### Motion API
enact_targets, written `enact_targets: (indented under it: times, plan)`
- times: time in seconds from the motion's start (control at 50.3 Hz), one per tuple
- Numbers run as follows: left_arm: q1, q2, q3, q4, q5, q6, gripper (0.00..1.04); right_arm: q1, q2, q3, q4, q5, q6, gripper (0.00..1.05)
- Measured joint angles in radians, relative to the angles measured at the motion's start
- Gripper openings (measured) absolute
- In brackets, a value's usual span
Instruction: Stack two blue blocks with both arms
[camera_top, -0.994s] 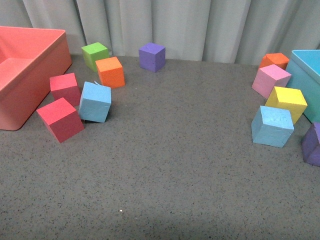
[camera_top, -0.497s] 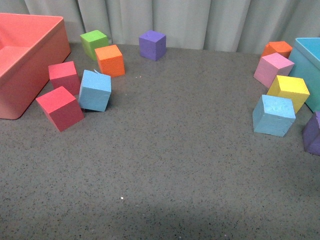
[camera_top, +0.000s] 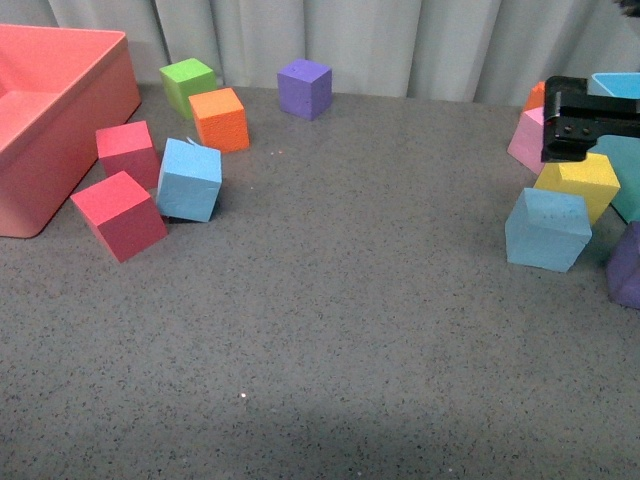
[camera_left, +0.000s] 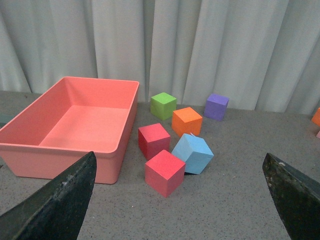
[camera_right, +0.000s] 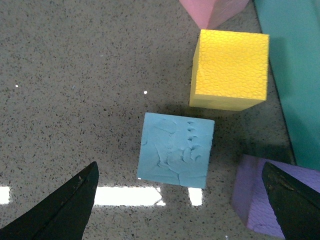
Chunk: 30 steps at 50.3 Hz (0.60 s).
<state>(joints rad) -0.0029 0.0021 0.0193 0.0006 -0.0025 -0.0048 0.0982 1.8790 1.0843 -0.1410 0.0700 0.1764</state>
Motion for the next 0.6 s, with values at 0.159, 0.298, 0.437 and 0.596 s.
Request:
enact_targets:
  times: [0.159,0.298,0.437,0.596]
  plan:
    - [0.0,0.0,0.0,0.0,0.0,0.0,0.98,0.009,0.12,0.14,-0.157,0.015,0.064,0.95]
    - [0.0,0.0,0.0,0.0,0.0,0.0,0.98,0.01,0.198,0.203,-0.224,0.037,0.09,0.95]
    - [0.0,0.0,0.0,0.0,0.0,0.0,0.98,0.007,0.259,0.249,-0.232,0.04,0.098,0.95]
    - [0.0,0.0,0.0,0.0,0.0,0.0,0.98,0.015,0.329,0.289,-0.231,0.034,0.104,0.95]
